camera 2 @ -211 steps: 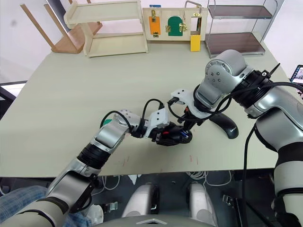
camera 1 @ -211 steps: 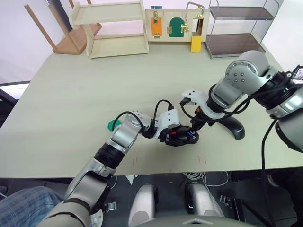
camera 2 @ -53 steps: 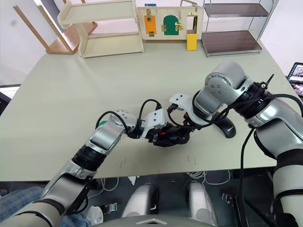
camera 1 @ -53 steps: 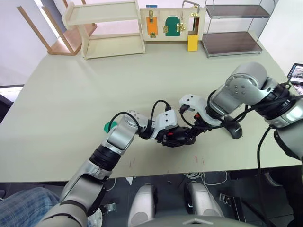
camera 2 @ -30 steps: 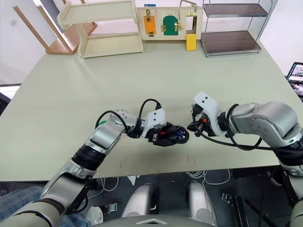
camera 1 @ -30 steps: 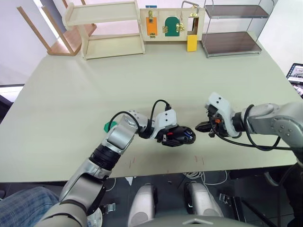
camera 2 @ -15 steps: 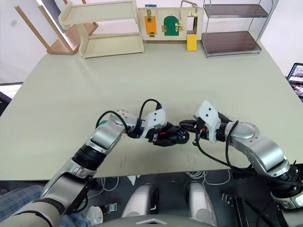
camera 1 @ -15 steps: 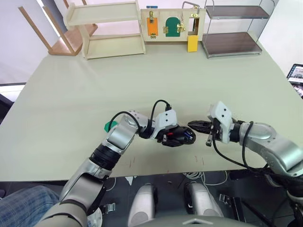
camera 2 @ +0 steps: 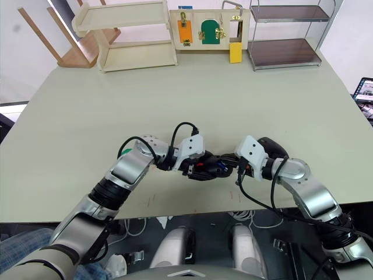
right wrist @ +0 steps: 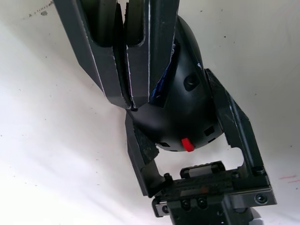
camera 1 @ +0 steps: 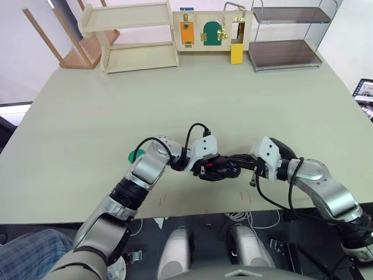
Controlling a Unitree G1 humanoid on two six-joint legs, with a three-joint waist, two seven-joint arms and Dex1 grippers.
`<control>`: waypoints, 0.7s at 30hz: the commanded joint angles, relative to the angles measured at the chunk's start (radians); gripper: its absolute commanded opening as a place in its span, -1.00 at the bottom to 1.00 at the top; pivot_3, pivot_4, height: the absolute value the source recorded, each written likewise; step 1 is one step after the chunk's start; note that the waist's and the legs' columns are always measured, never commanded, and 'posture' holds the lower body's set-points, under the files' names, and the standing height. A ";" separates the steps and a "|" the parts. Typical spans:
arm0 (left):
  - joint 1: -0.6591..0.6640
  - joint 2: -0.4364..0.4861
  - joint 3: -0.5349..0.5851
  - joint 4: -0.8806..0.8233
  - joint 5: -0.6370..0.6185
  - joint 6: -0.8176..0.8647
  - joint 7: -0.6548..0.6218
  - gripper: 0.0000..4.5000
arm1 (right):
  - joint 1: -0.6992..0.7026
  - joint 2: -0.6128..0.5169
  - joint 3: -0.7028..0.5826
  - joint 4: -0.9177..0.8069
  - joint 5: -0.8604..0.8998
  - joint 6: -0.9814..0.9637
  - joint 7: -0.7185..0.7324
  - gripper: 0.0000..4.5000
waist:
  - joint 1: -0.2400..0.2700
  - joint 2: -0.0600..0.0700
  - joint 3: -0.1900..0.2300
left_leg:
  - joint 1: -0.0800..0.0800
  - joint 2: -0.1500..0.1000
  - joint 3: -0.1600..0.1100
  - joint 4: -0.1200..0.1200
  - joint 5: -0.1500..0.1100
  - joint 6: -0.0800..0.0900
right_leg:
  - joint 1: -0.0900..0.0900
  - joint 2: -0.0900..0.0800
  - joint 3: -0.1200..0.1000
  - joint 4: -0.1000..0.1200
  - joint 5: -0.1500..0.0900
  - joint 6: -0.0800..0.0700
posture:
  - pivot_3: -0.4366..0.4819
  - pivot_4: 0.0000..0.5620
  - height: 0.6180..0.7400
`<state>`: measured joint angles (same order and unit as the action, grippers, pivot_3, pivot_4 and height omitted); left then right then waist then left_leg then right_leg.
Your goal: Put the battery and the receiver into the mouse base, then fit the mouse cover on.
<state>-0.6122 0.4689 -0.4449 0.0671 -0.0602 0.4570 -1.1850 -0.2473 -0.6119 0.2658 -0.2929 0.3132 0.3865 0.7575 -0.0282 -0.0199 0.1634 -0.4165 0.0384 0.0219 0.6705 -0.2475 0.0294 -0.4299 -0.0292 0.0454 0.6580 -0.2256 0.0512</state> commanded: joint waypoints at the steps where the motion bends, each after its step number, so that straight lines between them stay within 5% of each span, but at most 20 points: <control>1: 0.018 0.016 -0.034 0.004 0.011 0.020 -0.022 0.35 | 0.004 0.006 -0.023 -0.011 -0.013 -0.015 0.011 -0.97 | 0.000 0.000 0.000 | 0.000 0.000 0.000 0.000 0.000 0.000 | 0.000 0.000 0.000 0.000 0.000 0.000 | -0.05 -0.47 1.00; 21: 0.019 0.020 -0.035 0.000 0.011 0.021 -0.024 0.35 | 0.033 0.027 -0.028 0.053 -0.047 -0.008 0.040 -0.97 | -0.001 0.000 0.000 | 0.002 0.000 0.000 0.000 0.000 0.000 | 0.001 0.000 0.000 0.001 0.001 -0.002 | -0.05 -0.47 1.00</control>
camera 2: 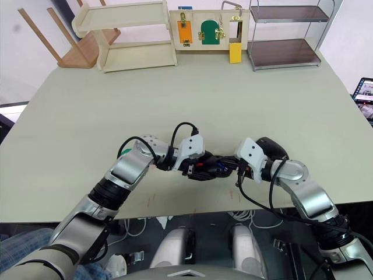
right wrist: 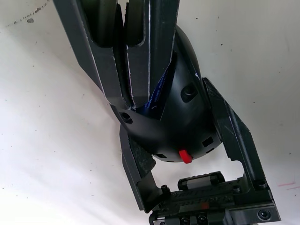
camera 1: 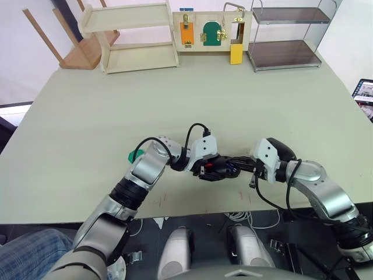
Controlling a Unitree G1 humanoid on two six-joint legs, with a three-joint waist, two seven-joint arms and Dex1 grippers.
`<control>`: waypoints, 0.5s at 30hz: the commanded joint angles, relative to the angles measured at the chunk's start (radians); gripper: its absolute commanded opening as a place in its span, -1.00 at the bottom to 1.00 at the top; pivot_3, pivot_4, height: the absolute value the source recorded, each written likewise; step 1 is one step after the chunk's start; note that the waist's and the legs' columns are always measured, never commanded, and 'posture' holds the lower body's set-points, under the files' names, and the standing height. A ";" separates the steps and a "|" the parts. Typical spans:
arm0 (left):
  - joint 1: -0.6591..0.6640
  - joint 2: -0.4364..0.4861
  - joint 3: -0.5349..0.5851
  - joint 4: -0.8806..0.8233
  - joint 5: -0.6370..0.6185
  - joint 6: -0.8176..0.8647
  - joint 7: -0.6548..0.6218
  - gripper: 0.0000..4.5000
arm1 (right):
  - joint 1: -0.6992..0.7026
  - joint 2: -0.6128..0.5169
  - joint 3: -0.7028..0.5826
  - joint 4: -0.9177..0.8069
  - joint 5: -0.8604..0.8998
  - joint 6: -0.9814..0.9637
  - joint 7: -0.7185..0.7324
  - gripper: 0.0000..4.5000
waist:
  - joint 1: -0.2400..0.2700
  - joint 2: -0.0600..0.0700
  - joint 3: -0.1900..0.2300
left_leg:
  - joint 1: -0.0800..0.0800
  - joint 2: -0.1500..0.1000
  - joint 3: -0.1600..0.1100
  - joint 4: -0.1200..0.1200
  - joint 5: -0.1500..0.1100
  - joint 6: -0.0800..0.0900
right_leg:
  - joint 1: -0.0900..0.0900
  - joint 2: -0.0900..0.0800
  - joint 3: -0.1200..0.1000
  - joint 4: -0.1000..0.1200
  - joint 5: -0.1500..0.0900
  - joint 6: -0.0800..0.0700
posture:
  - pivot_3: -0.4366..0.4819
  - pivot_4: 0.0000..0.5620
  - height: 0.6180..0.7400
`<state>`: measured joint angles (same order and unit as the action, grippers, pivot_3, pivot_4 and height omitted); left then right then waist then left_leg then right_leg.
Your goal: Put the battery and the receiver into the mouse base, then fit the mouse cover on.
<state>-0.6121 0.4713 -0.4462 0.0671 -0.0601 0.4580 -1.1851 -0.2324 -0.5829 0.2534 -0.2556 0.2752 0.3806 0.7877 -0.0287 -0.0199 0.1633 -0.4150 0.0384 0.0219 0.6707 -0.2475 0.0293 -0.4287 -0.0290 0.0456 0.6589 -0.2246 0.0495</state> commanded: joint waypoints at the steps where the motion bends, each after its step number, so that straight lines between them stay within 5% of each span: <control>1: 0.020 0.019 -0.034 -0.002 0.010 0.020 -0.024 0.35 | 0.021 -0.001 -0.012 0.020 -0.010 -0.001 0.012 -0.97 | 0.000 0.000 0.000 | 0.000 0.000 0.000 0.000 0.000 0.000 | 0.000 0.000 0.000 0.000 0.000 0.000 | -0.05 -0.47 1.00; 15: 0.014 0.027 -0.034 -0.002 0.010 0.025 -0.026 0.35 | 0.046 0.014 0.049 0.185 -0.069 -0.019 0.047 -0.97 | -0.005 -0.005 -0.006 | 0.004 0.001 -0.001 0.000 0.000 0.000 | 0.004 0.001 -0.001 0.000 -0.001 -0.001 | -0.05 -0.47 1.00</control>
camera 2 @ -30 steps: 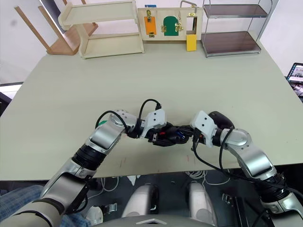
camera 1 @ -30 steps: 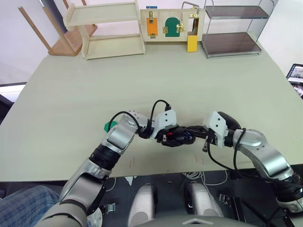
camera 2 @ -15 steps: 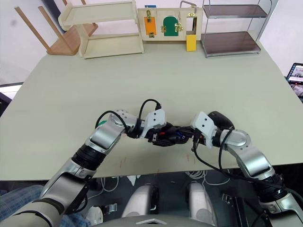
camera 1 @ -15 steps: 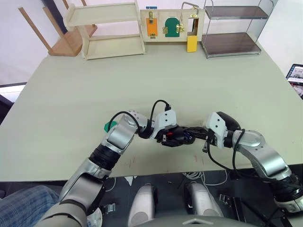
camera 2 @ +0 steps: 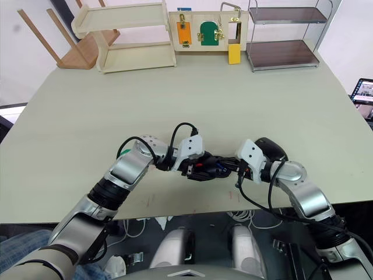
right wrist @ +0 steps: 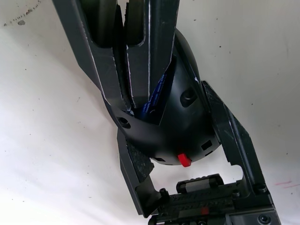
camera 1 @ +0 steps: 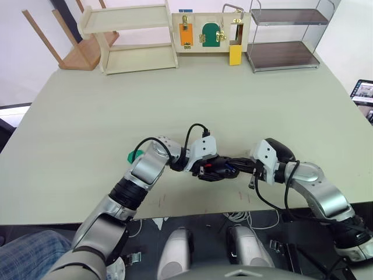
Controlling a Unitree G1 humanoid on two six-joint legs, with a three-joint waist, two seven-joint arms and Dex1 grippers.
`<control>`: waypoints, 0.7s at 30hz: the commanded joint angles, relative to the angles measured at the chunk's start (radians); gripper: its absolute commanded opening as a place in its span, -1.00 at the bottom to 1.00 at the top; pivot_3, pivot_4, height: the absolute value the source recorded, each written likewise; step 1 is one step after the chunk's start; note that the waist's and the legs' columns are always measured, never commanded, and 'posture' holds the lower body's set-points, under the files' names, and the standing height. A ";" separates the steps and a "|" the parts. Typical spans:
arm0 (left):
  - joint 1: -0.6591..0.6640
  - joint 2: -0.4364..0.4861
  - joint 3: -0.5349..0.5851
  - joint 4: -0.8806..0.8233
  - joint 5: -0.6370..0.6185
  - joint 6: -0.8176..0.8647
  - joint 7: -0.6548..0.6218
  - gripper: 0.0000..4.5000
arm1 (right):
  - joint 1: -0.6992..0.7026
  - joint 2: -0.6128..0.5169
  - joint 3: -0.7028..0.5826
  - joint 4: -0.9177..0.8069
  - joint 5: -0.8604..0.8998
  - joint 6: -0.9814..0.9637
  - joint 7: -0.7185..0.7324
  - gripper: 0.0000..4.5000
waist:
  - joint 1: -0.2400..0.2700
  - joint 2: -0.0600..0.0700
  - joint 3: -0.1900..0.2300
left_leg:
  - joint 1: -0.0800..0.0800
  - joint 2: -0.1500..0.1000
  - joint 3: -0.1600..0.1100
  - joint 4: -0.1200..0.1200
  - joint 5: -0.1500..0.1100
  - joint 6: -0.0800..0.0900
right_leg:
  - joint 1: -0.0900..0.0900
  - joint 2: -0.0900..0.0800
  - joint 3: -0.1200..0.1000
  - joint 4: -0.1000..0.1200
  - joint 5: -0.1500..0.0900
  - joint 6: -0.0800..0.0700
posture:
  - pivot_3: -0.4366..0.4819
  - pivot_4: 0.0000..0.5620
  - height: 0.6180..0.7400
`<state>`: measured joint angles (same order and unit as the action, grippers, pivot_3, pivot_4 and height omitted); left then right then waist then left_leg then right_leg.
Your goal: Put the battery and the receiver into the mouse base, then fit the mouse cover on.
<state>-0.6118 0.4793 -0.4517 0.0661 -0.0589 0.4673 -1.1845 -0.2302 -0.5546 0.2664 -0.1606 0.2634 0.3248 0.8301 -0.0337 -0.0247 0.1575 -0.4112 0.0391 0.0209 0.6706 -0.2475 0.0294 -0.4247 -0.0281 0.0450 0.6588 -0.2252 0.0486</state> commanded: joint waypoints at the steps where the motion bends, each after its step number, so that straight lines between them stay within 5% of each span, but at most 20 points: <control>1: 0.013 0.020 -0.028 -0.002 0.008 0.017 -0.027 0.35 | 0.048 -0.015 0.039 0.096 -0.055 0.041 0.010 -0.97 | 0.000 -0.001 0.000 | 0.001 0.000 0.000 0.000 0.000 0.000 | 0.002 0.000 0.000 0.000 0.000 0.000 | -0.05 -0.47 1.00; 5: 0.013 0.022 -0.029 -0.005 0.007 0.021 -0.026 0.35 | 0.049 -0.012 0.045 0.110 -0.051 0.060 0.017 -0.97 | 0.000 -0.002 -0.001 | 0.013 0.000 0.000 -0.002 0.000 0.000 | 0.013 0.000 -0.001 -0.002 -0.007 -0.002 | -0.05 -0.47 1.00; 14: 0.011 0.021 -0.028 0.002 0.008 0.019 -0.025 0.35 | 0.034 0.002 0.043 0.139 -0.037 0.126 0.013 -0.97 | -0.002 -0.004 -0.005 | 0.014 0.001 -0.001 -0.003 0.000 0.000 | 0.013 0.000 -0.001 0.000 -0.007 -0.003 | -0.05 -0.47 1.00; 21: 0.016 0.018 -0.030 0.004 0.007 0.014 -0.022 0.35 | 0.060 0.007 -0.026 0.024 -0.030 -0.072 0.012 -0.97 | 0.001 -0.004 -0.005 | 0.013 0.001 -0.001 -0.003 0.000 0.000 | 0.013 0.000 -0.001 -0.001 -0.007 -0.002 | -0.05 -0.47 1.00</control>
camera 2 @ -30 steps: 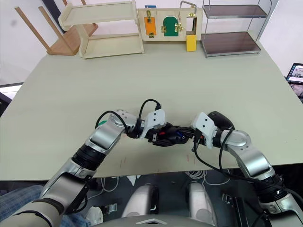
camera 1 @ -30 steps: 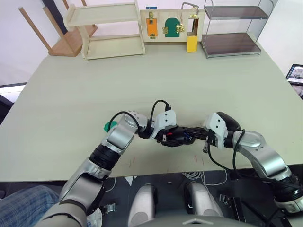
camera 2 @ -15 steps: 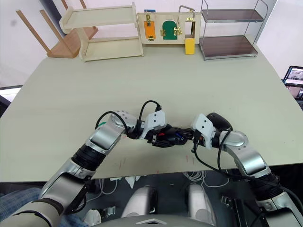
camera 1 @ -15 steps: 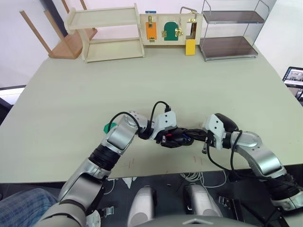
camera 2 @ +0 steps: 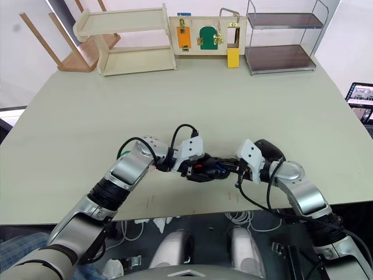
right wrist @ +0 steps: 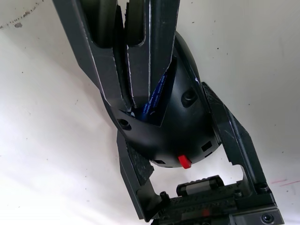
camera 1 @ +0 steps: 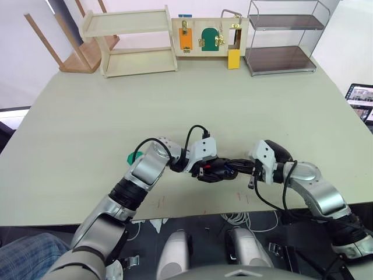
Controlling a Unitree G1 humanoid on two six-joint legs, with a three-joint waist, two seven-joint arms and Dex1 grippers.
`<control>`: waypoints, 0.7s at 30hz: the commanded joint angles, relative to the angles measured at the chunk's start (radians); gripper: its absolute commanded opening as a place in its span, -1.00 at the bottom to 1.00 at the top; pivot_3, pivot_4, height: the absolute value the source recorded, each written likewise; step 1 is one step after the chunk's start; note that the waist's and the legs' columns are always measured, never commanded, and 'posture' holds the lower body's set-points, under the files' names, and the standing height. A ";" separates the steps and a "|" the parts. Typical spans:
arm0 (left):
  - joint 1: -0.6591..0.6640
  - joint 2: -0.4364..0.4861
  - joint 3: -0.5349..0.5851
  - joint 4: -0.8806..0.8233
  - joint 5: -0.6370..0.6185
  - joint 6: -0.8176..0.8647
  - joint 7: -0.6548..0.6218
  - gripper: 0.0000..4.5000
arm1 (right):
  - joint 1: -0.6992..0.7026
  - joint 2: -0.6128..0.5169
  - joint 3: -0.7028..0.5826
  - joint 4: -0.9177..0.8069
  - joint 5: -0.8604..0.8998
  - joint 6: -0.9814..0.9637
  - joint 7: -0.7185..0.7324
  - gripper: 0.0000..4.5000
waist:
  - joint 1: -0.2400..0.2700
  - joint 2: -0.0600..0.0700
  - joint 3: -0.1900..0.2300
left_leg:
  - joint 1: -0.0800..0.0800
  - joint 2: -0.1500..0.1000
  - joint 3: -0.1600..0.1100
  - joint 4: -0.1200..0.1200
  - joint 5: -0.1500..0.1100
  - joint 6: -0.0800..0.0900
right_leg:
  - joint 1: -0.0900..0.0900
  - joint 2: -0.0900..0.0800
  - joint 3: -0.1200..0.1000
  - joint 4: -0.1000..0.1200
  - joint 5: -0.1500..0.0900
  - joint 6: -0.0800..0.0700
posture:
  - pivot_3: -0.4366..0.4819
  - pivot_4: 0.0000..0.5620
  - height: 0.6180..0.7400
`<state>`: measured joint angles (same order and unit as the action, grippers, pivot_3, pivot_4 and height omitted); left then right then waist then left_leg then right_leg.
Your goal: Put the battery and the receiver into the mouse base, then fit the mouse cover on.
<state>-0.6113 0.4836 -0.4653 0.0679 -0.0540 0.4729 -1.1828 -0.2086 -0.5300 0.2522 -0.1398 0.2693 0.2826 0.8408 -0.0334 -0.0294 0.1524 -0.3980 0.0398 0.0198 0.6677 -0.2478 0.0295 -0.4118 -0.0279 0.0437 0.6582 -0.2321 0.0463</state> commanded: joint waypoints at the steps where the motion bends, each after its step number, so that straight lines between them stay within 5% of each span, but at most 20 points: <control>1: 0.015 0.014 -0.017 0.003 0.002 0.006 -0.023 0.35 | 0.041 -0.023 -0.020 -0.011 -0.034 -0.033 -0.001 -0.97 | 0.001 0.001 0.000 | 0.000 0.000 0.000 0.000 0.000 0.000 | 0.000 0.000 0.000 0.000 0.000 0.000 | -0.05 -0.47 1.00; 21: 0.010 0.006 -0.026 0.010 -0.002 -0.003 -0.032 0.35 | 0.244 -0.050 -0.330 -0.235 0.060 -0.068 -0.092 -0.97 | 0.015 0.002 0.002 | -0.001 0.000 0.001 0.000 0.000 0.000 | -0.001 0.000 0.001 0.000 -0.001 -0.001 | -0.05 -0.47 1.00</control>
<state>-0.6130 0.4836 -0.4711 0.0732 -0.0618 0.4621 -1.1952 0.0227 -0.5797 -0.0377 -0.3243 0.3041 0.2364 0.7505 -0.0183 -0.0279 0.1543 -0.3990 0.0396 0.0206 0.6678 -0.2479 0.0295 -0.4128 -0.0283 0.0441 0.6583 -0.2334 0.0452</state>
